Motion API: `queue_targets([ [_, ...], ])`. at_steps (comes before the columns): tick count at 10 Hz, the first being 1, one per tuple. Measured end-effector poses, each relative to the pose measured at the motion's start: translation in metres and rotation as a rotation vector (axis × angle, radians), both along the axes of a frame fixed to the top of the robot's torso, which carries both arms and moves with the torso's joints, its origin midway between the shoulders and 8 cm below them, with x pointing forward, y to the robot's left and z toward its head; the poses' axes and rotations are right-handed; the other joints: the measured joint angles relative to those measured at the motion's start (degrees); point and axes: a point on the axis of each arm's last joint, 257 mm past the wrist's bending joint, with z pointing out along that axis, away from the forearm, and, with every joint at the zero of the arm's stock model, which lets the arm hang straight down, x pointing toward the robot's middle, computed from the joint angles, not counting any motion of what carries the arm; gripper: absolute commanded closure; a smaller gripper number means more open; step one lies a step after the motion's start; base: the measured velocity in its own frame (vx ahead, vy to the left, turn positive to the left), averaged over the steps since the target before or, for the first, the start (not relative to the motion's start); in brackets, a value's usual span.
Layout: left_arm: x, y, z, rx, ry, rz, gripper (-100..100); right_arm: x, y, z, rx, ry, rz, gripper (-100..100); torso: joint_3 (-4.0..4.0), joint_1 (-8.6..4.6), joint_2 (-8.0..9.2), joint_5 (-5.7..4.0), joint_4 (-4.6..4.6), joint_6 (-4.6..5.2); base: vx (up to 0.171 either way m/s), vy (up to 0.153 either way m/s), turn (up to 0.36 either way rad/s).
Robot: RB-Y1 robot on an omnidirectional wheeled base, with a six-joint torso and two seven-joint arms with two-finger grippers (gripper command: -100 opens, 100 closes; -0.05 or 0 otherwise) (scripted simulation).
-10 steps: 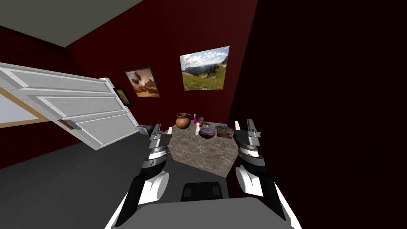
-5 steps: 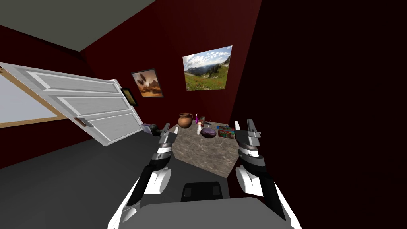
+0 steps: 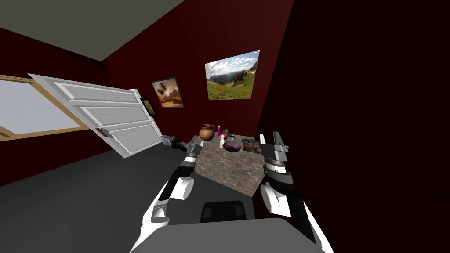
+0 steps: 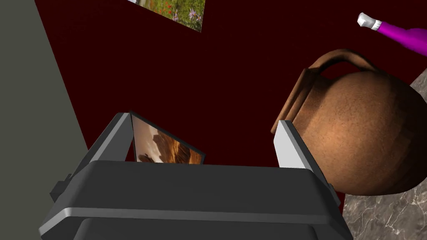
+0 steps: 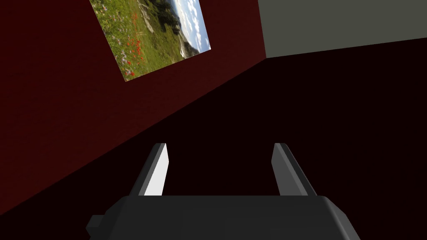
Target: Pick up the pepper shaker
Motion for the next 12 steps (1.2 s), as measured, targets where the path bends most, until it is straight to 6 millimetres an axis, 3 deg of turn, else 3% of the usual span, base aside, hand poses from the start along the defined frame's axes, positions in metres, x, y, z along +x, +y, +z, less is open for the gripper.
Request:
queue_targets([
  [12,0.090,-0.068,-0.088,-0.129,0.363,-0.224,-100,0.000,0.000,0.000,0.000,0.000,0.000,0,-0.02,-0.03,-0.04,-0.01,-0.01,0.00,-0.012,0.017,0.042],
])
